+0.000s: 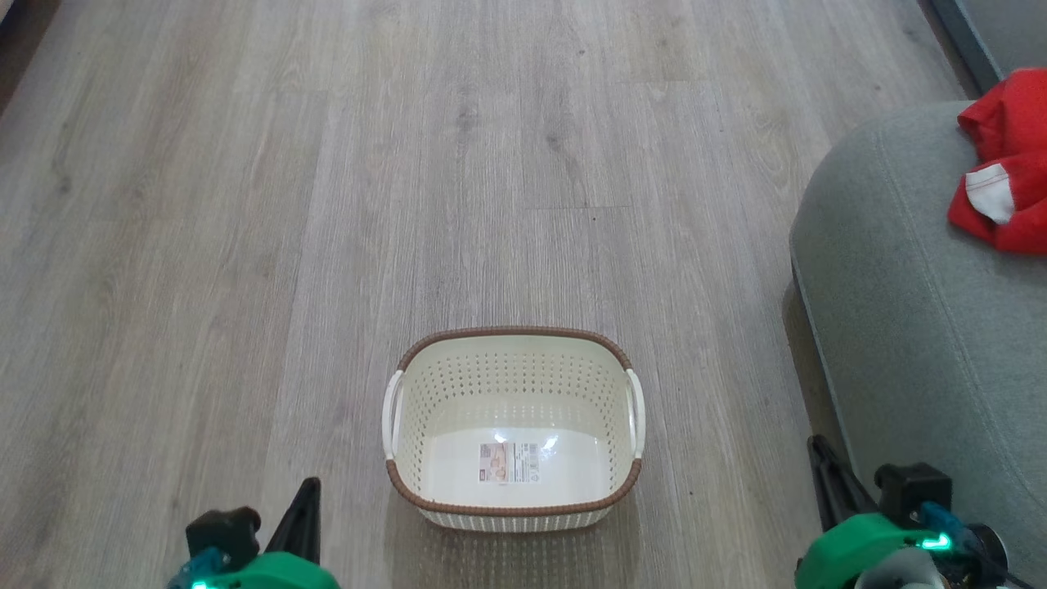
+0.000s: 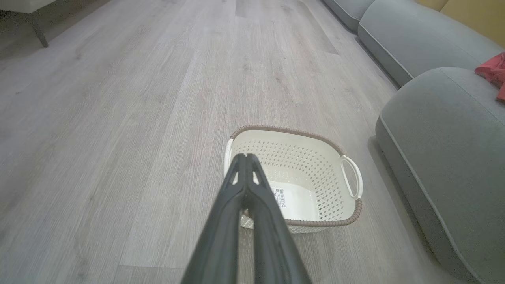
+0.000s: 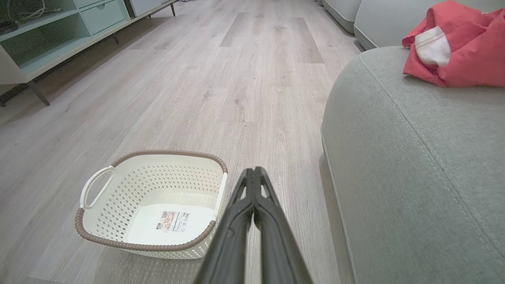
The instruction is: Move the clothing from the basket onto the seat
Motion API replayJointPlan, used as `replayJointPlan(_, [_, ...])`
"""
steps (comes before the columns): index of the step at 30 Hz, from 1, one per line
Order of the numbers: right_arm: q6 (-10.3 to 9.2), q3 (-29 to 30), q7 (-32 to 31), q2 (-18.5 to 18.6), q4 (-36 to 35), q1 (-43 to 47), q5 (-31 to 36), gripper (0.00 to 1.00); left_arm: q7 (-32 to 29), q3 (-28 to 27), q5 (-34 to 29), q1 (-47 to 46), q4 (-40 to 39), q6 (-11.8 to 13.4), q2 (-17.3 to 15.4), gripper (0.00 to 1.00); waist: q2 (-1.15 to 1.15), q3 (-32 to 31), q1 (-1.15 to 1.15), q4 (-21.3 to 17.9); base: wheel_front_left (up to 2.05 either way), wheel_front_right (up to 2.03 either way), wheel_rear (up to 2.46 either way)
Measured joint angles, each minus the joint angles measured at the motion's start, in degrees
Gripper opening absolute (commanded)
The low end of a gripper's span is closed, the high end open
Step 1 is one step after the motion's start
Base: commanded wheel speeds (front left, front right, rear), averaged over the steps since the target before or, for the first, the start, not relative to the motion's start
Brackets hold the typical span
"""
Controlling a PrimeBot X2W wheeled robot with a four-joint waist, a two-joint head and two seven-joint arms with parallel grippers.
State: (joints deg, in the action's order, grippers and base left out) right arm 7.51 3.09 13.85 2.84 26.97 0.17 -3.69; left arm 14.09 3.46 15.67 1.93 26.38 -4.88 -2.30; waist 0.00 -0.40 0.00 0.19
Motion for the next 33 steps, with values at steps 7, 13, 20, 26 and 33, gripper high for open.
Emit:
replayJointPlan(7, [0.00, 0.1, -0.9, 0.0, -0.4, 0.0, -5.1, 0.00, -1.2, -0.2, 4.4, -0.2, -0.4, 0.0, 0.0, 0.00, 0.00, 0.0, 0.00, 0.0, 0.00, 0.00, 0.00])
replayJointPlan(13, [0.00, 0.2, -2.0, 0.0, -1.1, 0.0, -9.3, 0.00, -2.0, -0.5, 8.1, -0.5, -1.1, 0.0, 0.0, 0.00, 0.00, 0.1, 0.00, 0.0, 0.00, 0.00, 0.00])
replayJointPlan(20, [0.00, 0.4, -3.1, 0.0, -1.8, 0.0, -14.4, 0.00, -3.1, -1.1, 12.4, -0.5, -1.5, 0.0, 0.0, 0.00, 0.00, 0.1, 0.00, 0.0, 0.00, 0.00, 0.00])
replayJointPlan(26, [0.00, 0.7, -3.9, -0.1, -2.4, -0.2, -18.7, 0.00, -4.3, -1.6, 16.2, -0.6, -2.2, -0.1, 0.0, 0.00, 0.00, 0.1, 0.00, 0.0, 0.00, 0.00, 0.00])
replayJointPlan(33, [0.00, 1.0, -5.3, -0.1, -2.9, -0.3, -23.7, 0.00, -5.5, -1.9, 20.5, -0.8, -2.8, -0.5, 0.0, 0.00, 0.00, 0.2, 0.00, 0.0, 0.00, 0.00, 0.00])
